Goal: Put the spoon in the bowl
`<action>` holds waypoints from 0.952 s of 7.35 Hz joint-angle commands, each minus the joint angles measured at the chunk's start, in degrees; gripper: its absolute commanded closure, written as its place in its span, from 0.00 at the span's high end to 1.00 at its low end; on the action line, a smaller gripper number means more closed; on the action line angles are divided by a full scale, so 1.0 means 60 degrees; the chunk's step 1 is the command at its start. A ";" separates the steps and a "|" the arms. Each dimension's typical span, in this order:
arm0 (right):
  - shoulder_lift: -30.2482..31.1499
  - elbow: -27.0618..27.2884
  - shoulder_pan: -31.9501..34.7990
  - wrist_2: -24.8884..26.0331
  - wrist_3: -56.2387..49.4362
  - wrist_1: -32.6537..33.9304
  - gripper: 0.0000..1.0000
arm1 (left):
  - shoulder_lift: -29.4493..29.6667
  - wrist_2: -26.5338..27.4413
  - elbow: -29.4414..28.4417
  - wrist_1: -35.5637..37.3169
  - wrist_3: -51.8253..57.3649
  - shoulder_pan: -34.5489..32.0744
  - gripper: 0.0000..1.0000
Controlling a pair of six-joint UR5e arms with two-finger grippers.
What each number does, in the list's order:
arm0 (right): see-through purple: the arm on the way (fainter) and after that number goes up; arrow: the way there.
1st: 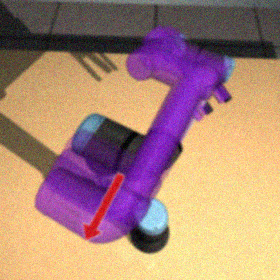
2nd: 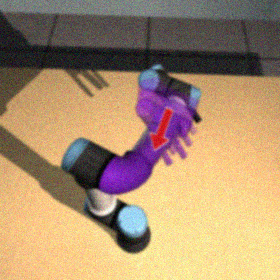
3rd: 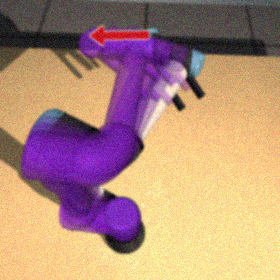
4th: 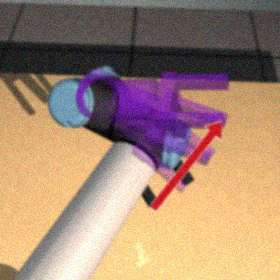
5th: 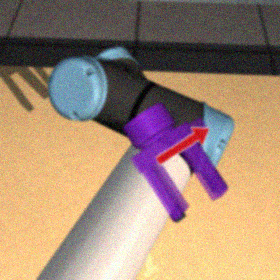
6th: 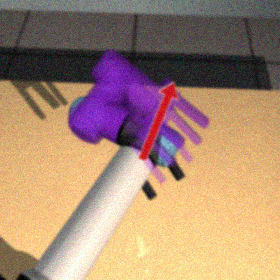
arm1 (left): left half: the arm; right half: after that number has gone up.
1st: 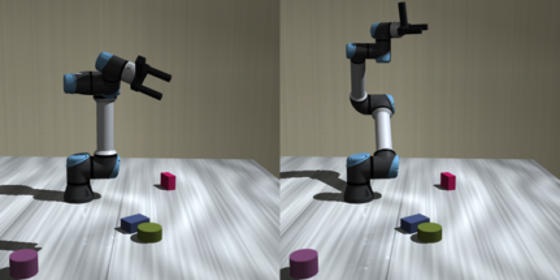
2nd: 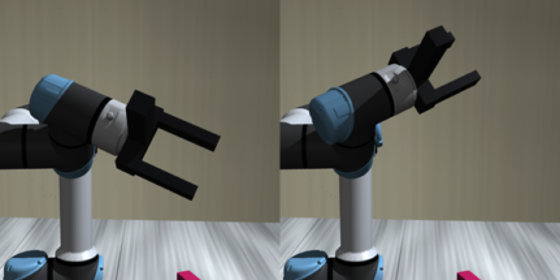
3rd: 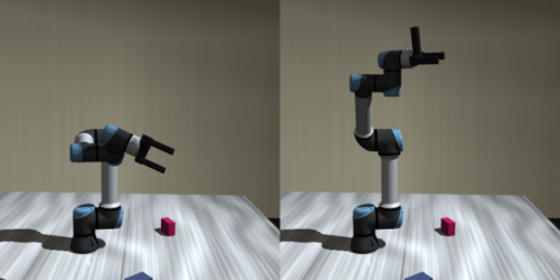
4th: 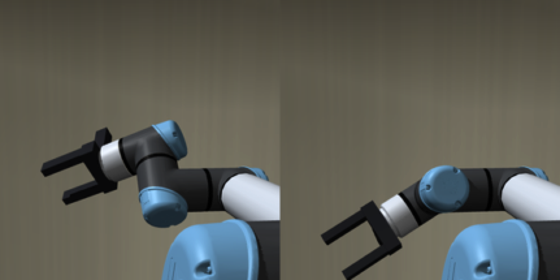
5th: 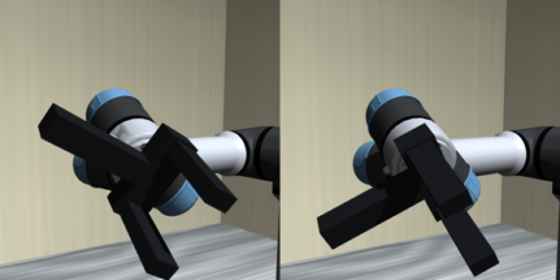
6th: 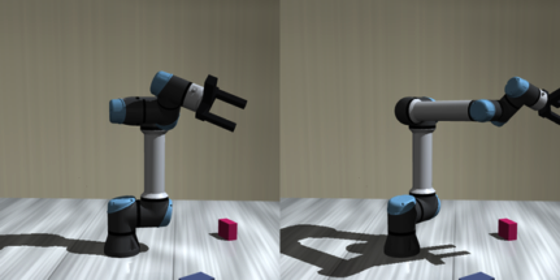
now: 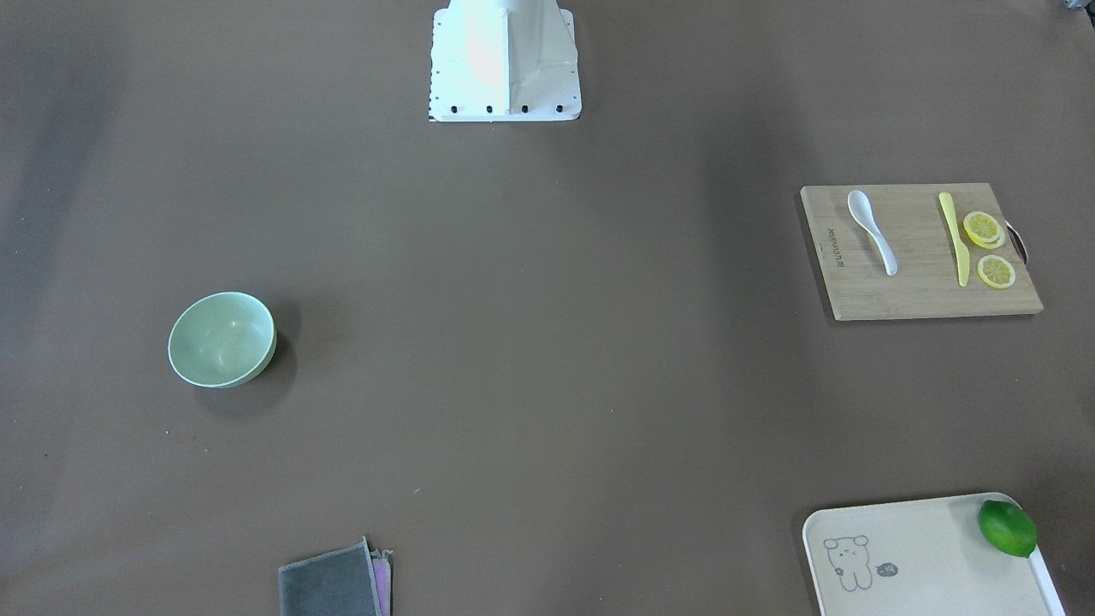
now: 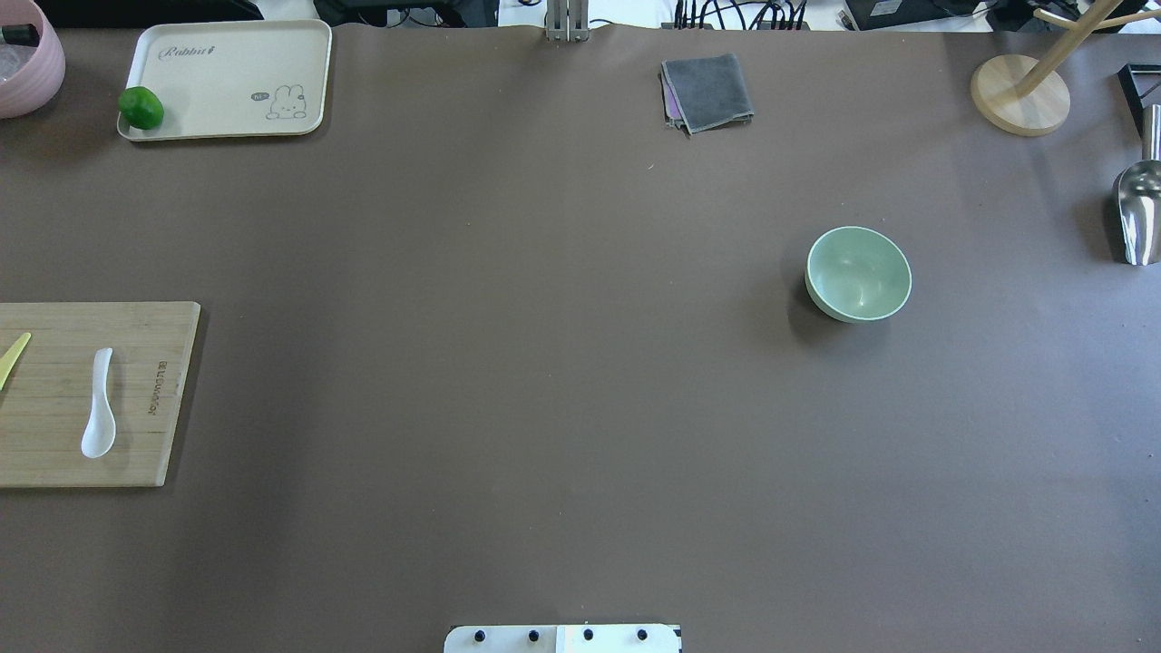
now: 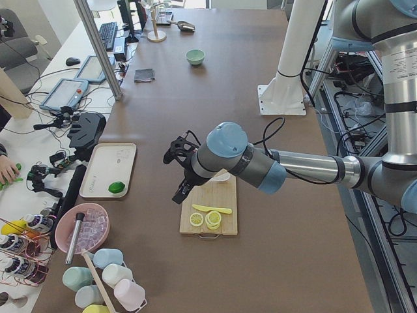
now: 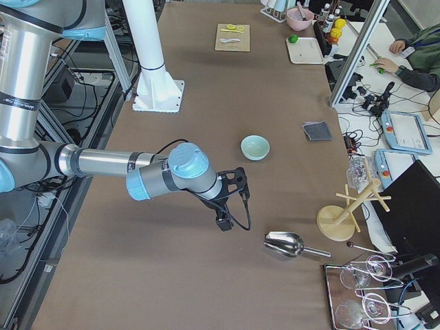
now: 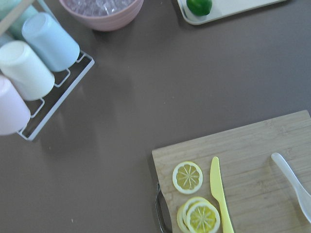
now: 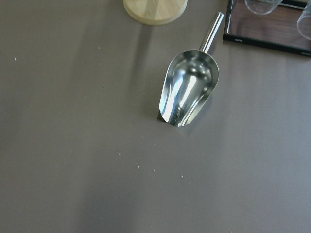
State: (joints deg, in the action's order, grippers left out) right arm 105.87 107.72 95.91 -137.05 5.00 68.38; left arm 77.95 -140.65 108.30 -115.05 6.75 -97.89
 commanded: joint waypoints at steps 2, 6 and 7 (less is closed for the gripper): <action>-0.1439 -0.0008 -0.2701 0.0496 0.5240 -0.0903 0.99 | 0.0104 -0.0624 -0.0179 -0.0745 -0.0477 0.0332 0.98; -0.2542 -0.0534 -0.7613 0.5344 1.0688 -0.2444 0.93 | 0.0075 -0.0640 -0.0194 -0.1026 -0.1228 0.0905 0.98; -0.2543 -0.0869 -0.8114 0.5815 1.1246 -0.2984 0.84 | 0.0075 -0.0640 -0.0281 -0.1040 -0.1243 0.0935 0.98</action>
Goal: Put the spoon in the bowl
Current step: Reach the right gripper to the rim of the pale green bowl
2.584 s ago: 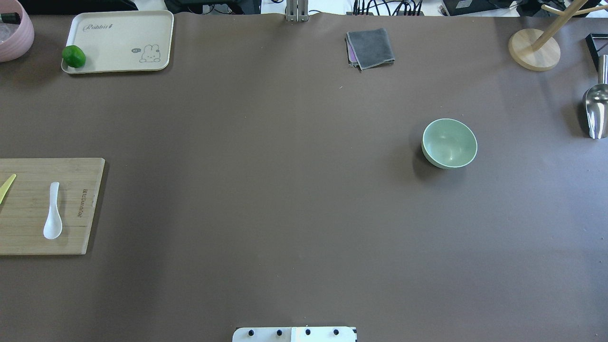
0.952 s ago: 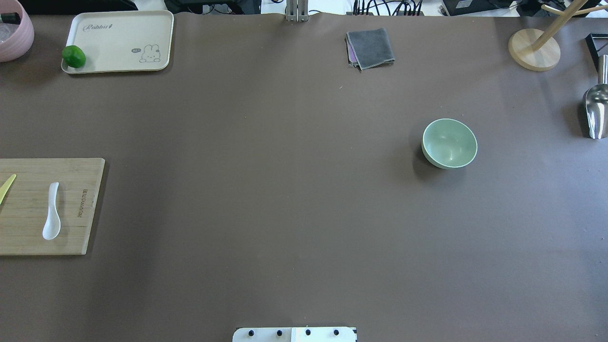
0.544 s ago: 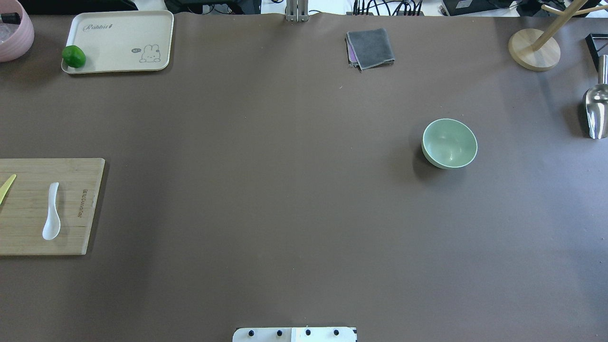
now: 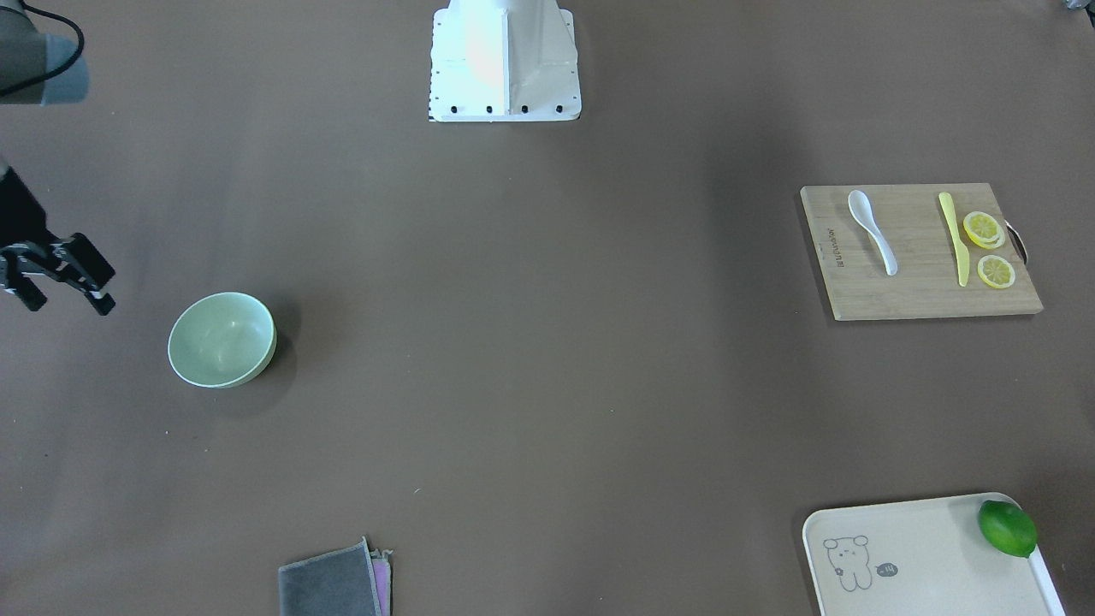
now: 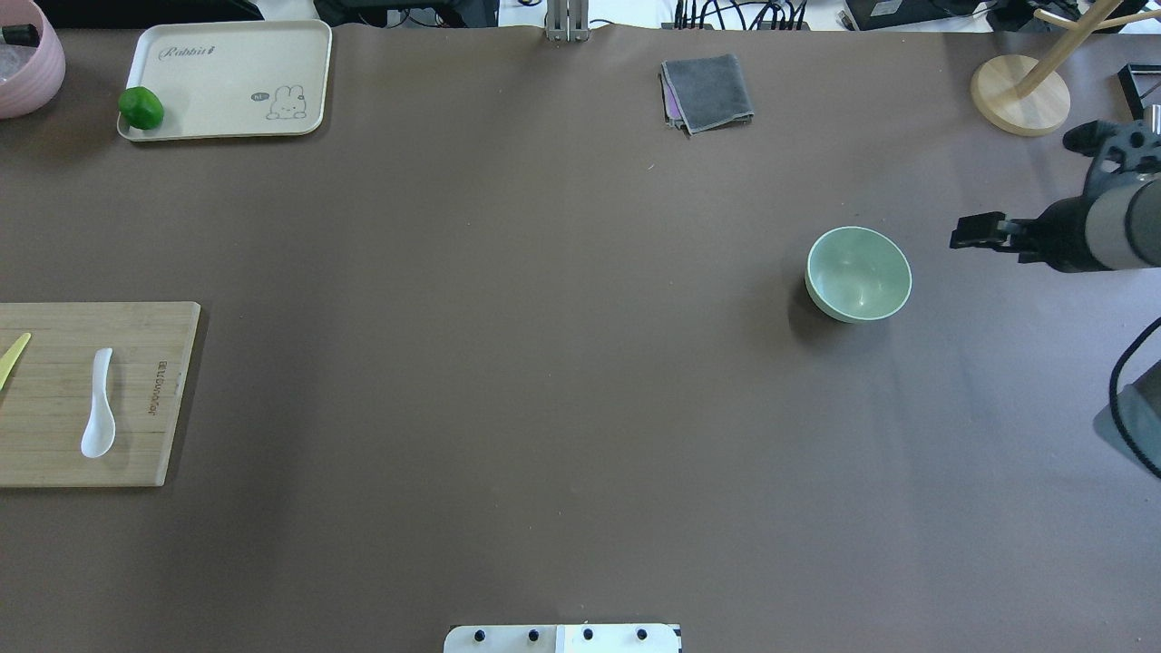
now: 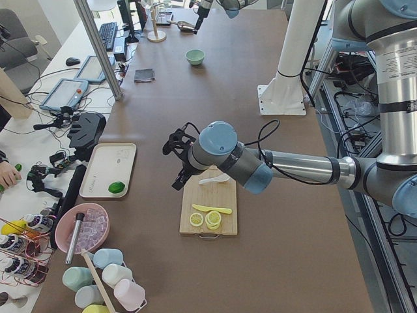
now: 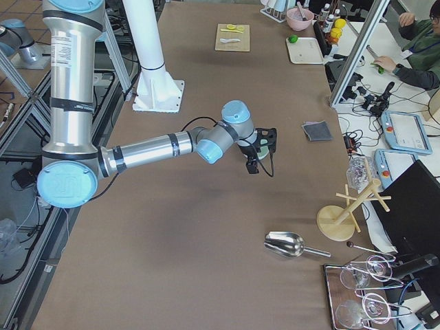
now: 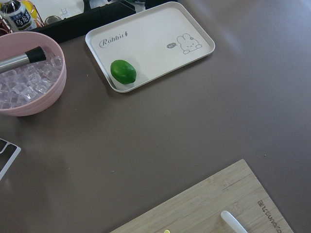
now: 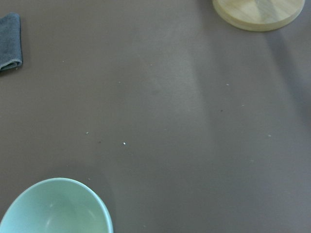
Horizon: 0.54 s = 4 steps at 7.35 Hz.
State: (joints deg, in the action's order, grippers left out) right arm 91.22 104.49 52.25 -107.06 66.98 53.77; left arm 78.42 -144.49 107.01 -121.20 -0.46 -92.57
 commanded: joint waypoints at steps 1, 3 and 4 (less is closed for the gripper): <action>-0.0086 -0.0799 -0.1291 0.1372 0.1371 -0.1163 0.67 | -0.0018 -0.0001 -0.0081 -0.0015 -0.0040 0.0048 0.98; -0.0085 -0.1418 -0.1865 0.2004 0.1855 -0.2162 0.46 | -0.0004 -0.0001 -0.0095 -0.0015 -0.0040 0.0063 0.98; -0.0158 -0.1361 -0.1940 0.2066 0.2193 -0.2150 0.12 | -0.0004 -0.0001 -0.0095 -0.0015 -0.0025 0.0063 0.98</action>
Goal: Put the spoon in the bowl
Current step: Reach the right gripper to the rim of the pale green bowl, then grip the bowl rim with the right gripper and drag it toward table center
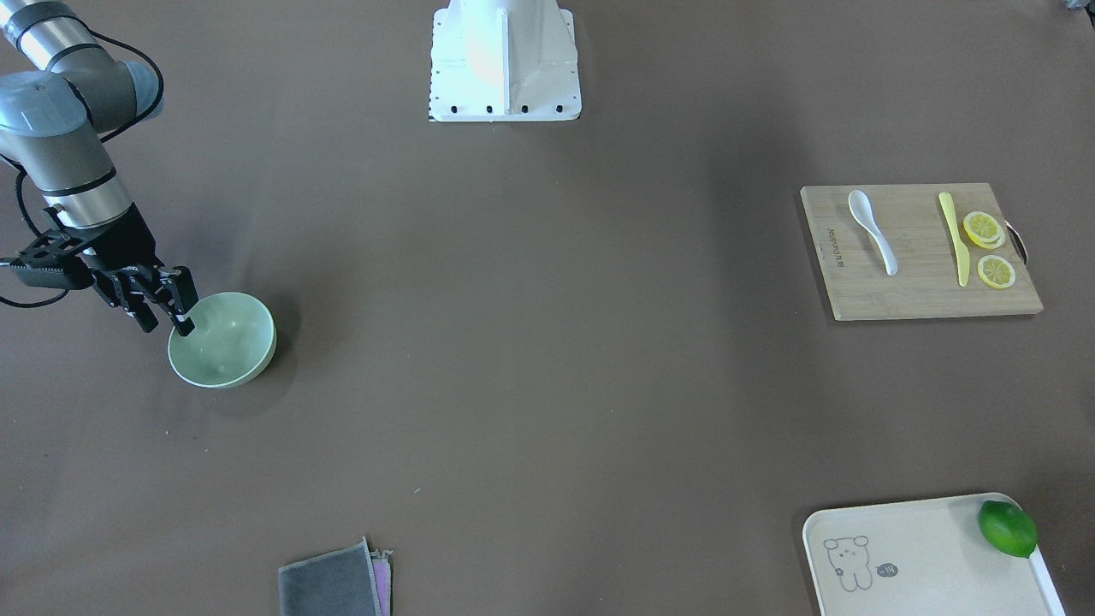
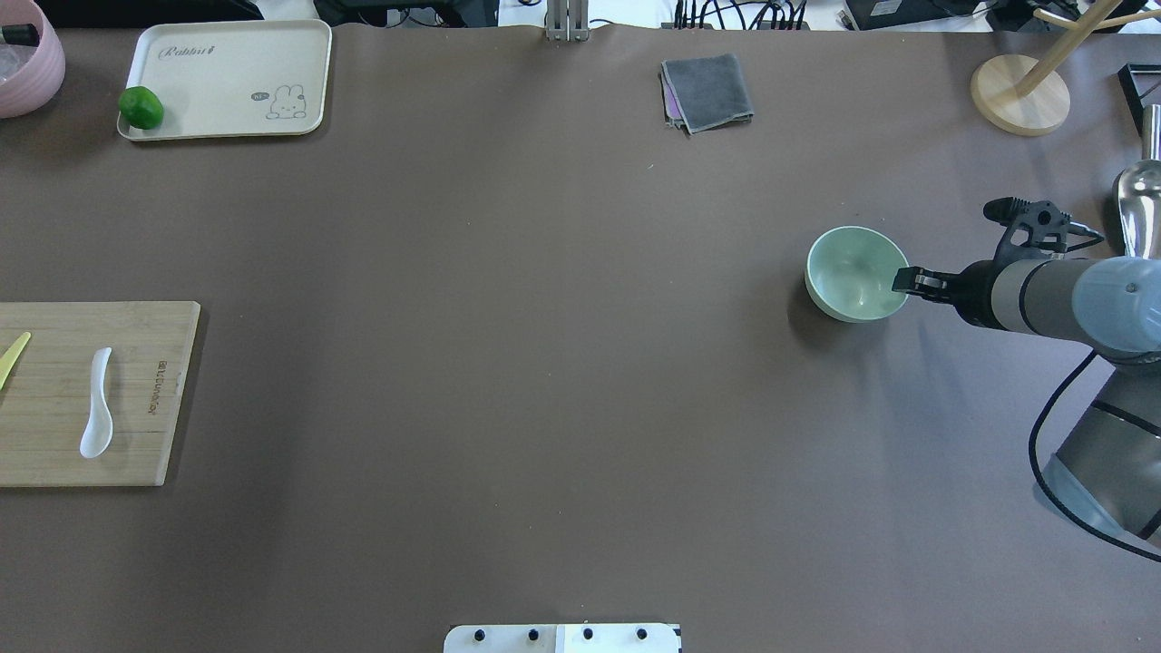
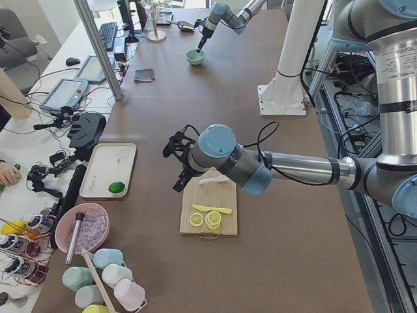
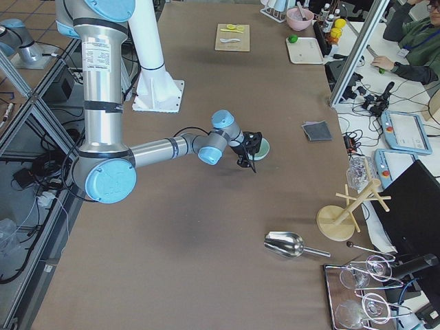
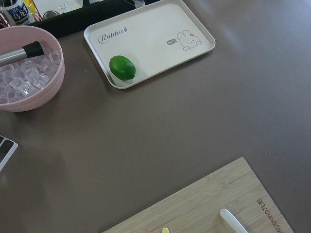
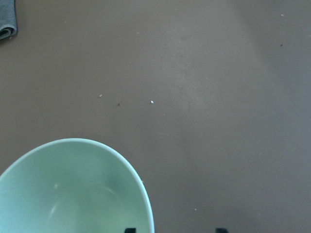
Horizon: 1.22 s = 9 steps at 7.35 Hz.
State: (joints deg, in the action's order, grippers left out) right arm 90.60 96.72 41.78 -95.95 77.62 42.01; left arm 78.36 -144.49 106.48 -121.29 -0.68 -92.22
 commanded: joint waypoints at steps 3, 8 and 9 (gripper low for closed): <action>-0.0245 0.0472 -0.0196 0.0128 0.0466 0.0115 0.00 | 0.0006 0.0000 -0.0008 -0.0015 0.0012 0.0033 0.98; -0.4455 0.1883 -0.2225 0.1178 0.3829 0.7266 0.00 | -0.0082 0.0000 -0.0037 -0.0264 -0.0003 0.0106 0.98; -0.5219 0.1766 -0.2870 0.1342 0.4561 0.8179 0.00 | -0.0097 -0.0014 -0.0037 -0.0264 -0.0003 0.0121 0.98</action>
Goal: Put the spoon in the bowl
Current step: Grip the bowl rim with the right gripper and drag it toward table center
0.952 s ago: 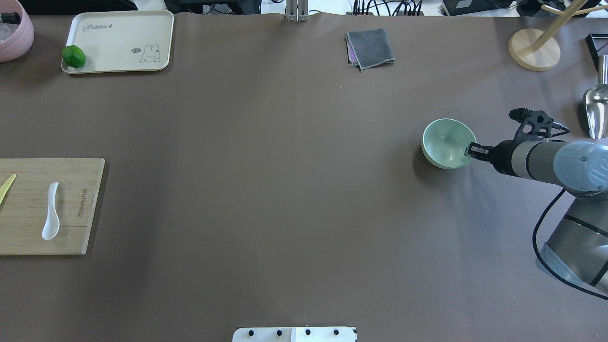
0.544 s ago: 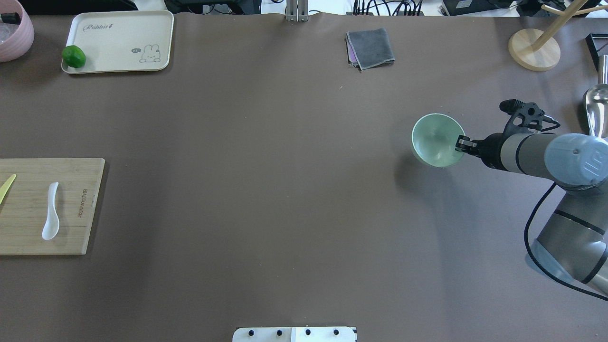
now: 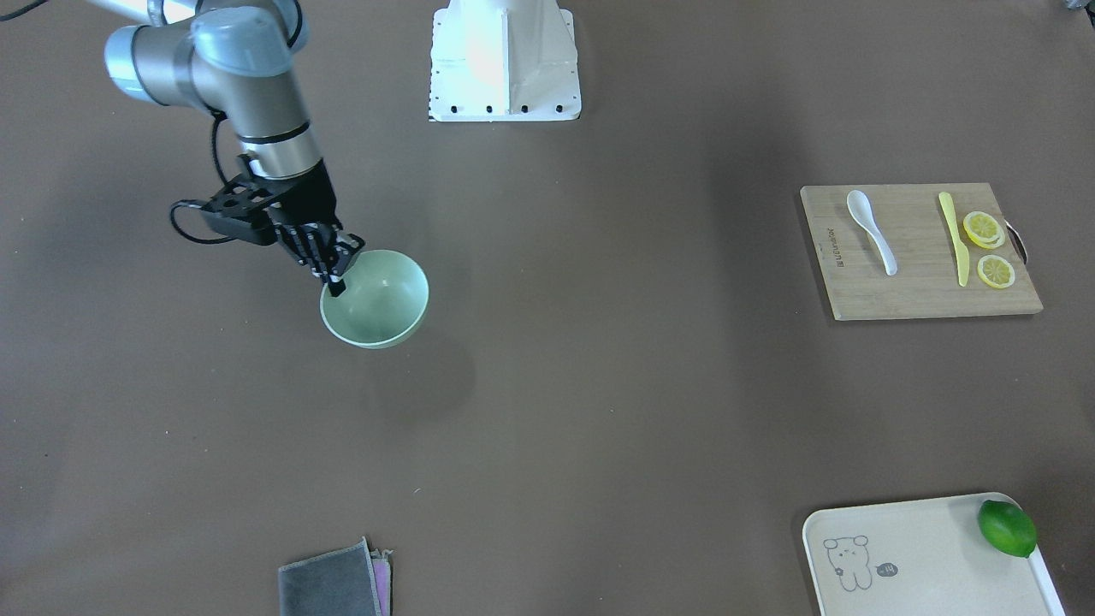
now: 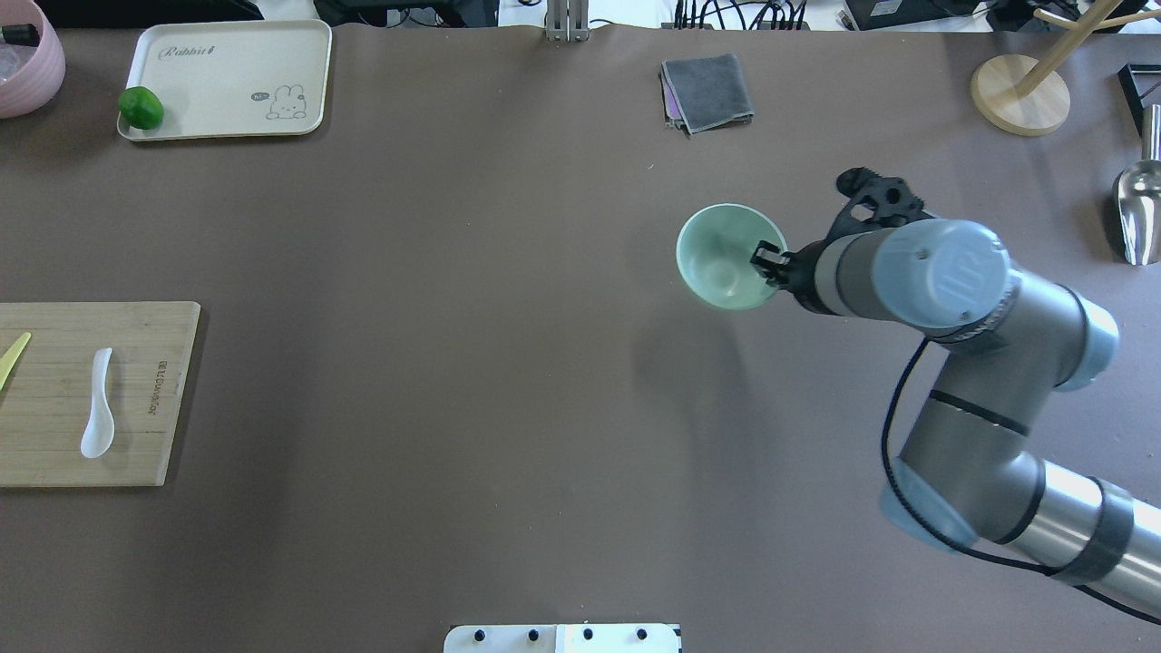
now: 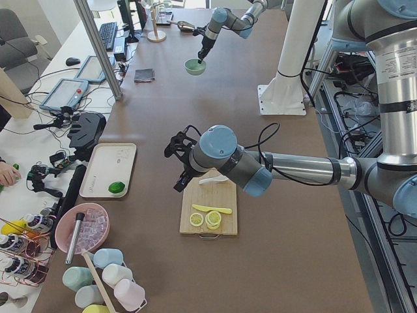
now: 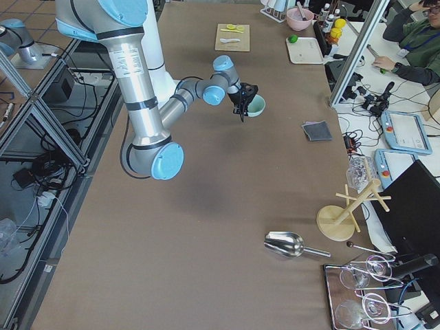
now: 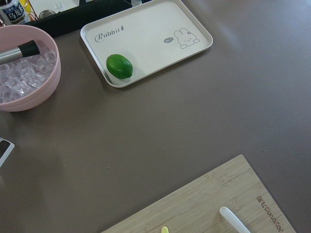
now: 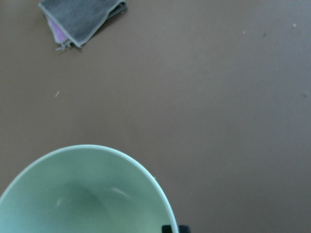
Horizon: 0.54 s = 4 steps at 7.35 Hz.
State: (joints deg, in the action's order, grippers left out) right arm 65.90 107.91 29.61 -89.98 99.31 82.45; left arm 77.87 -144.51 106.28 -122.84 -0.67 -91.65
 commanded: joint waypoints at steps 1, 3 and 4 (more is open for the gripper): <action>-0.1923 -0.0882 -0.1240 0.0580 0.1447 0.1768 0.00 | -0.0029 -0.0012 -0.0004 -0.0019 -0.0020 0.0025 0.98; -0.3041 -0.2452 -0.1405 0.0831 0.1818 0.1742 0.00 | -0.0029 -0.0012 -0.0004 -0.0020 -0.0020 0.0025 0.98; -0.3074 -0.2486 -0.1405 0.0889 0.1746 0.1771 0.74 | -0.0029 -0.0012 -0.0004 -0.0020 -0.0034 0.0025 0.98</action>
State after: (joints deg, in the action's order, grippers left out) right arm 49.16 95.07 21.48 -85.20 109.59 92.77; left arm 77.70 -144.58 106.26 -122.96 -0.81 -91.50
